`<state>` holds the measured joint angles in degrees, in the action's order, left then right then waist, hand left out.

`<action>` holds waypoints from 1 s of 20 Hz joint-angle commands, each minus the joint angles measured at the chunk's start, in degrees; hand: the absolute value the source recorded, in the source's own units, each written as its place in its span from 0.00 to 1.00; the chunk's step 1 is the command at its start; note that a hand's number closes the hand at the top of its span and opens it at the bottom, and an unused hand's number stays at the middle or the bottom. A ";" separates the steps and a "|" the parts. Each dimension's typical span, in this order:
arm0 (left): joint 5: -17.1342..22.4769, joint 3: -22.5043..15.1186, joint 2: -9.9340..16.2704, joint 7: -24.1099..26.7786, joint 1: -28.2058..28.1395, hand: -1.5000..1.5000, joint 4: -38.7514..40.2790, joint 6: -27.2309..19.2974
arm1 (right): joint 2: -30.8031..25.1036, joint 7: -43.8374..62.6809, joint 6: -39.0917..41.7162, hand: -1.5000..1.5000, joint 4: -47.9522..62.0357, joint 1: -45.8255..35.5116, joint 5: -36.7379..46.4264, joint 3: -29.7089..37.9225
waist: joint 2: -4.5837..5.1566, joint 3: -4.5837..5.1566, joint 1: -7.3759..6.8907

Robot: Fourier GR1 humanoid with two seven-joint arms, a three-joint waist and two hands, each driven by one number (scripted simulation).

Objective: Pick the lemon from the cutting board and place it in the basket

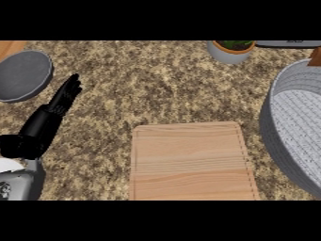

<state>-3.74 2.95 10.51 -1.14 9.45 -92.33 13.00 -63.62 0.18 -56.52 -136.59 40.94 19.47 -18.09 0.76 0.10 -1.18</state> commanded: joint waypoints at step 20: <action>-1.31 0.37 -0.44 1.03 1.70 0.50 3.44 -0.30 | 8.27 -10.77 38.20 1.00 46.01 -35.04 -39.14 25.40 | -0.58 -0.15 0.72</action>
<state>-4.71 2.78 9.82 -0.68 10.17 -90.58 12.68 -59.80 -3.17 -22.10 -99.63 9.18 -22.11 8.07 0.26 -0.07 -0.94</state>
